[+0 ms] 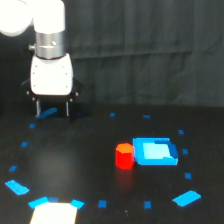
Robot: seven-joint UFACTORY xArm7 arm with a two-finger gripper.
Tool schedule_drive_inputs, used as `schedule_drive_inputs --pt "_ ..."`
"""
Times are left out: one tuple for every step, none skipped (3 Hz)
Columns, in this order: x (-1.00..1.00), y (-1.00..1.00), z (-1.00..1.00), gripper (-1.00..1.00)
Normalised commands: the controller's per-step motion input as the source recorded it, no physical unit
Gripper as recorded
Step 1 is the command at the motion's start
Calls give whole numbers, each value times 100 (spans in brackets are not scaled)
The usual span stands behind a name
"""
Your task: Pick up the red object from the table
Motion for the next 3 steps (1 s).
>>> schedule_drive_inputs --pt "100 -100 45 100" --pt "100 -100 97 98" --pt "100 -100 59 100"
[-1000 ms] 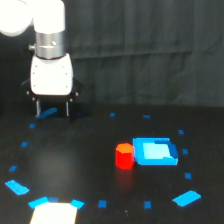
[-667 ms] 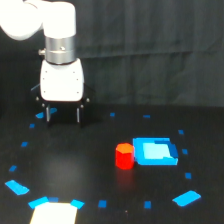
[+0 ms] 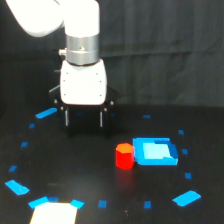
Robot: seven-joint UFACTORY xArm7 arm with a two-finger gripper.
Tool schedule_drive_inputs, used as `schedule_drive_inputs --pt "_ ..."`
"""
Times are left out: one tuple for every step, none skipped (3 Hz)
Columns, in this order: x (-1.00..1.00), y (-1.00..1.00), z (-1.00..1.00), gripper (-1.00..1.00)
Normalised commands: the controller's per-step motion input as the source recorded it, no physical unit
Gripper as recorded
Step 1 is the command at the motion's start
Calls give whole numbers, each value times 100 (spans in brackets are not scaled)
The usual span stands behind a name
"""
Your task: Pick up the red object from the table
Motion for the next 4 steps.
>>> schedule_drive_inputs --pt "100 -100 -9 100" --pt "80 -100 -2 100" --pt "43 -81 -4 100" --pt "42 -92 -32 100"
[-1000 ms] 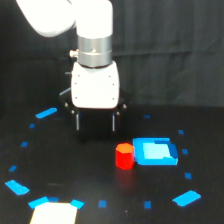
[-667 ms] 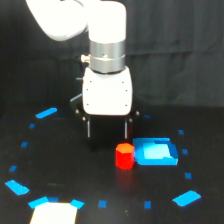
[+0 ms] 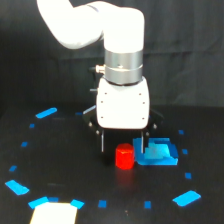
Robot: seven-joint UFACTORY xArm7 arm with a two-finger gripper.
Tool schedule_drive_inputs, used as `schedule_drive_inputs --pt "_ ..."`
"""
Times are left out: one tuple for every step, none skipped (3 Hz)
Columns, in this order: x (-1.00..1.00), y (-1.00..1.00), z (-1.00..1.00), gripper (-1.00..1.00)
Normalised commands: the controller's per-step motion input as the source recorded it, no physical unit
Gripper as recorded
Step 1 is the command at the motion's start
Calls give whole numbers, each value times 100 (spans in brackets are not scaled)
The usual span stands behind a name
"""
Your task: Pick up the red object from the table
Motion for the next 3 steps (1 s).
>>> schedule_drive_inputs --pt "23 -50 -36 15" --pt "-100 37 9 -100" --pt "10 94 34 -100"
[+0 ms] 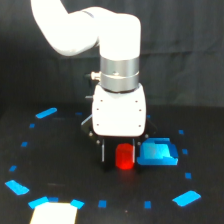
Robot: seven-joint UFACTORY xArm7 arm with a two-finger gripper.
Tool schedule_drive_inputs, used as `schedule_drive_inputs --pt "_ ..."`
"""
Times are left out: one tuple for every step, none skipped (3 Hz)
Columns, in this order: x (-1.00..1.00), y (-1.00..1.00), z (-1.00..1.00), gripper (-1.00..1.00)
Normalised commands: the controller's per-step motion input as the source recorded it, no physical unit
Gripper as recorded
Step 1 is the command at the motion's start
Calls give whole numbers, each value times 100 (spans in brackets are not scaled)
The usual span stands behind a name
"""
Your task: Pick up the red object from the table
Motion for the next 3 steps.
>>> schedule_drive_inputs --pt "-9 86 9 -100" --pt "9 100 33 -100" --pt "-19 56 35 -100"
